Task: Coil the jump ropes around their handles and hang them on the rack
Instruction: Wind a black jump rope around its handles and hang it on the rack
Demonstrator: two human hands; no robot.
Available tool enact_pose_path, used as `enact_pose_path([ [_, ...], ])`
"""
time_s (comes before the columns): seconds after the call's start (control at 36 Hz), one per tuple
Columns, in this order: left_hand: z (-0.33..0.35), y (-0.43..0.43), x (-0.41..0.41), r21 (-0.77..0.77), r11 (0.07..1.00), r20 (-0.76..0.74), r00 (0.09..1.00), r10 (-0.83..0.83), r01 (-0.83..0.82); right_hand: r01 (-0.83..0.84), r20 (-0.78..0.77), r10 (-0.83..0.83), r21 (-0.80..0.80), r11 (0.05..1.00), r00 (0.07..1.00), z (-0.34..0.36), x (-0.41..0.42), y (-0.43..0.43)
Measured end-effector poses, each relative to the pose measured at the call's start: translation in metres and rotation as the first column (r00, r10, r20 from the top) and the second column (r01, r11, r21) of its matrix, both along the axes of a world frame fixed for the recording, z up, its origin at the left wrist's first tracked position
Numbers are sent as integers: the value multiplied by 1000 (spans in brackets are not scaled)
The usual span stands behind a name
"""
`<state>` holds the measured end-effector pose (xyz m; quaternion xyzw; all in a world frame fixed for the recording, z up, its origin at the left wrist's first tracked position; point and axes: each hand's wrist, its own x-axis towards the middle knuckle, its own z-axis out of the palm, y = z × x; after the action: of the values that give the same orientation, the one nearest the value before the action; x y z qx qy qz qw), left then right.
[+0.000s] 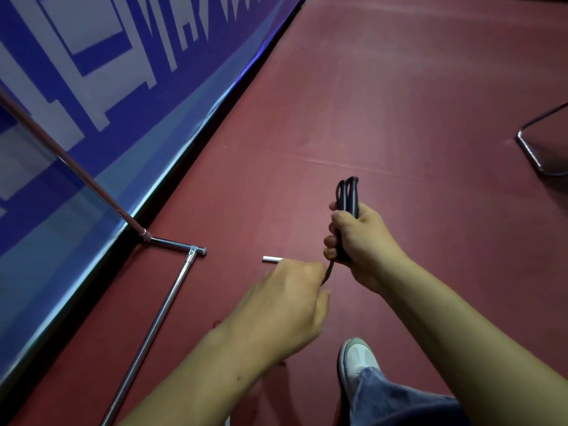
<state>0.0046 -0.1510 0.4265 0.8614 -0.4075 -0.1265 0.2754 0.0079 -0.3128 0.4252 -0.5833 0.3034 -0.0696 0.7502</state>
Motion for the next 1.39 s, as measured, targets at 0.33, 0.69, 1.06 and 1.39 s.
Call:
enact_pose_path([
  [0.33,18,26,37,-227,962,149,982,-119,151,-707,-397,585,-386,593,708,10,-21,16],
  [0.69,41,43,60,-208,976,-357,934,-20,-59,-814,-318,811,-500,297,491,35,-42,42],
  [1.06,6,35,53,-290,868,-923,359,-142,-402,-563,43,663,-488,667,747,42,-38,31],
  [1.39,10,8,6,32,999,-476,879,37,-25,-142,-68,126,-599,788,990,26,-20,-6],
])
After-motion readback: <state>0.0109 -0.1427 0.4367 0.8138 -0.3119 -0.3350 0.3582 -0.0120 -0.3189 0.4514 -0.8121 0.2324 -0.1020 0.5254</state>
